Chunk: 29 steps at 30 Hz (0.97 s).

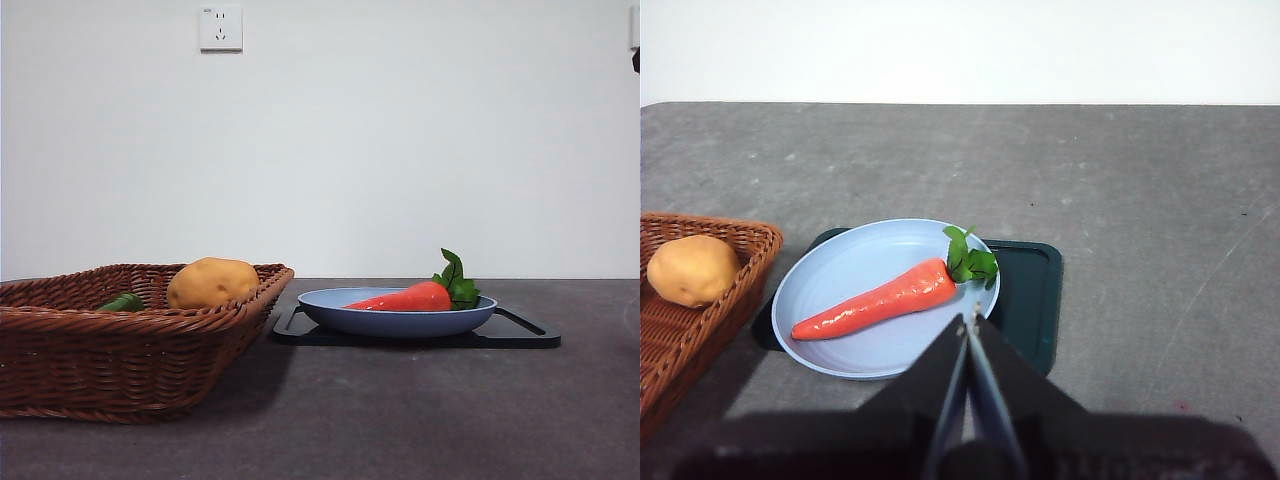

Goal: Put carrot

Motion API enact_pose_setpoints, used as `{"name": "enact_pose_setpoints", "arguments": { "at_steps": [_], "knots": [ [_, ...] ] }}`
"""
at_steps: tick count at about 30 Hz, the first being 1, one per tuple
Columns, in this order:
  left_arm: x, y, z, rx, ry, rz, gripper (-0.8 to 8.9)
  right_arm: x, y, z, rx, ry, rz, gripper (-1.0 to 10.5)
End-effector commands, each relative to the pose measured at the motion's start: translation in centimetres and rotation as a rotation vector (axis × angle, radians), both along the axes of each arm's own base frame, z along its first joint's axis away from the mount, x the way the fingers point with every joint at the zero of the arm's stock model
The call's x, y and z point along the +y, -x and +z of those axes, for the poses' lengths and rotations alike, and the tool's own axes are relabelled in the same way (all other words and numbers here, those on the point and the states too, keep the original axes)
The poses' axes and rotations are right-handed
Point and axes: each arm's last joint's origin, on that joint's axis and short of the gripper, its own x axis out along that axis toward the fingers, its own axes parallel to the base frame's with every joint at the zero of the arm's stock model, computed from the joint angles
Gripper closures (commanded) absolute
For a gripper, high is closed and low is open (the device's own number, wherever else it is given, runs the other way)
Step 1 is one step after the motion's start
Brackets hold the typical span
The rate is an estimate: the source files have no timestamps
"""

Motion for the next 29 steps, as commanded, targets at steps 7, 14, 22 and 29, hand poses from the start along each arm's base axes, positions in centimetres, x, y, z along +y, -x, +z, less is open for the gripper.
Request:
{"name": "enact_pose_setpoints", "arguments": {
  "at_steps": [7,14,22,29],
  "knots": [
    [0.1,-0.6,-2.4,0.028,-0.003,0.008,8.05,0.1,0.0,0.4,-0.013,-0.025,-0.002,9.4],
    [0.0,-0.6,-2.3,0.026,-0.003,0.006,8.05,0.1,0.0,0.4,-0.013,-0.025,-0.002,9.4],
    [0.0,-0.6,-2.3,0.026,-0.003,0.006,8.05,0.1,0.0,0.4,-0.013,-0.025,-0.002,9.4],
    [0.0,-0.6,-2.3,0.026,-0.003,0.005,8.05,0.1,0.0,0.4,-0.013,-0.025,-0.002,9.4]
  ]
}}
